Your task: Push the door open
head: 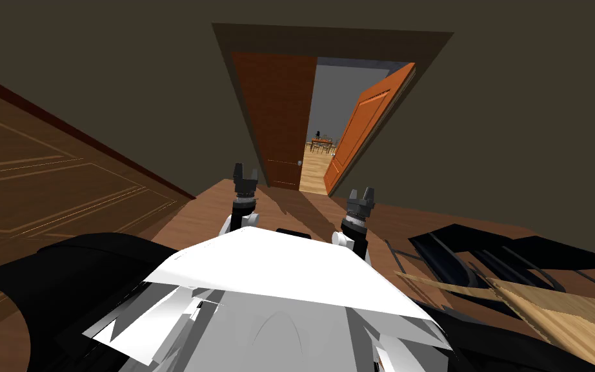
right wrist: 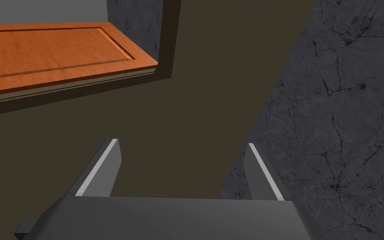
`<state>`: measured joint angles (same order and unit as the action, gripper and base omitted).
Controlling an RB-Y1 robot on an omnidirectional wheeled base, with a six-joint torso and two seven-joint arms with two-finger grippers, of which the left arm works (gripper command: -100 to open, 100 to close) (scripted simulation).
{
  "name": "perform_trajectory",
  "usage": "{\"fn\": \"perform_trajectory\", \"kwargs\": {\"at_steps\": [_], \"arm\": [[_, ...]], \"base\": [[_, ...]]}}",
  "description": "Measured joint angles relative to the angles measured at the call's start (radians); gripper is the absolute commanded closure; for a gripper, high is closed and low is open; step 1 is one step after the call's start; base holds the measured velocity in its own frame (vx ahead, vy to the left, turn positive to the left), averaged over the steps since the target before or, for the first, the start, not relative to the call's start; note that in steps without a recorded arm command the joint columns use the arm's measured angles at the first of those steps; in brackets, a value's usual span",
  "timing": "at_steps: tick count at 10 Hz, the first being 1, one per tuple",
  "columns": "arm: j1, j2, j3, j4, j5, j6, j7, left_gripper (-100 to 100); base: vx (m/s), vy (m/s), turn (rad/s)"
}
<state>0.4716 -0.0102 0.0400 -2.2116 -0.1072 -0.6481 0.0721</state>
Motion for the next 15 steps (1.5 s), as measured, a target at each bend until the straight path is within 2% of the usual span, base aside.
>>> {"fn": "perform_trajectory", "kwargs": {"at_steps": [7,13,15], "arm": [[-0.056,0.041,0.002,0.155,0.080,-0.028,0.102,-100],[-0.101,0.064,0.005,0.272,0.147,-0.044,0.188,-100],[-0.113,0.067,0.002,0.311,0.168,-0.051,0.215,-100]], "base": [[0.127,0.012,-0.085],[0.097,0.008,-0.071],[0.096,0.012,-0.083]]}}
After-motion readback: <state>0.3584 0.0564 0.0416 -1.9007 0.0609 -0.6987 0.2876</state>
